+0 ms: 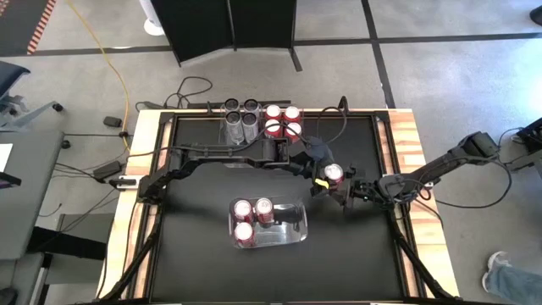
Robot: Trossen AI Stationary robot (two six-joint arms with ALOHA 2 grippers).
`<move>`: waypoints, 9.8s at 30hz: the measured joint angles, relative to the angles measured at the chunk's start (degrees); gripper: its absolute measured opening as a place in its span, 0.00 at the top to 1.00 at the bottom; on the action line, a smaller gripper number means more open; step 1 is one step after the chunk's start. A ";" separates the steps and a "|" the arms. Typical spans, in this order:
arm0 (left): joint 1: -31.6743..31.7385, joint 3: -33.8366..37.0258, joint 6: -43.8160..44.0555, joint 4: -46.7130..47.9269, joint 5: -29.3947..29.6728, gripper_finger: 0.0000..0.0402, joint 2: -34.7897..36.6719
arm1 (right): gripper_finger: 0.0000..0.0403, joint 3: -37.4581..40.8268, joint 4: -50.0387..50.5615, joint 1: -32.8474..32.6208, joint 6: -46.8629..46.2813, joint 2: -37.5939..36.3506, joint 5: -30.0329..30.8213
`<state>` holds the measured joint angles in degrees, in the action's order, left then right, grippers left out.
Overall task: Sort soda cans
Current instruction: Put the red-white soda can into the bottom transparent bin, then move the bottom transparent bin to the top right of the table
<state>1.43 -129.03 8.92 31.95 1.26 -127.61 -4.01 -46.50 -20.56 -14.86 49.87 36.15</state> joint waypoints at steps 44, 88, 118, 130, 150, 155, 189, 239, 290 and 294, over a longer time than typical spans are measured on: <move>-0.80 14.65 -2.99 -9.03 -1.25 0.26 0.15 | 0.03 -11.85 64.76 -3.50 -47.96 -2.03 -17.39; -2.71 18.51 -11.68 -4.91 -1.26 0.14 0.11 | 0.04 -33.86 84.65 6.14 -27.55 -4.50 -24.31; -1.79 -3.74 2.13 26.33 3.69 0.07 3.10 | 0.04 -33.83 63.42 11.41 -1.59 12.11 -26.24; -1.43 -4.78 1.47 31.65 12.01 0.07 10.02 | 0.05 -33.86 64.15 11.80 -4.95 18.23 -28.84; -2.30 -4.72 6.92 41.03 27.05 0.14 22.41 | 0.32 -47.60 76.17 11.50 -10.83 19.06 -20.06; -3.26 -4.68 7.37 48.50 30.01 0.18 22.01 | 0.32 -58.53 77.87 10.07 -7.80 19.58 -14.18; -12.16 -4.70 21.54 57.40 33.66 0.46 29.30 | 0.33 -62.14 59.27 -2.75 -4.94 37.72 -23.94; -14.59 -4.70 27.79 58.04 33.01 0.47 31.12 | 0.03 -62.44 45.91 4.88 11.68 53.39 -37.78; -19.04 -4.70 29.73 58.04 36.57 0.47 31.12 | 0.75 -78.23 95.88 19.97 23.49 55.13 -44.78; -19.04 -4.70 29.57 58.07 36.57 0.47 31.12 | 0.83 -78.20 97.42 19.96 23.03 55.04 -44.78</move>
<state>-17.61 -133.73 38.49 90.02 37.82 -96.49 -82.21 50.92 -0.60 8.17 104.91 -8.63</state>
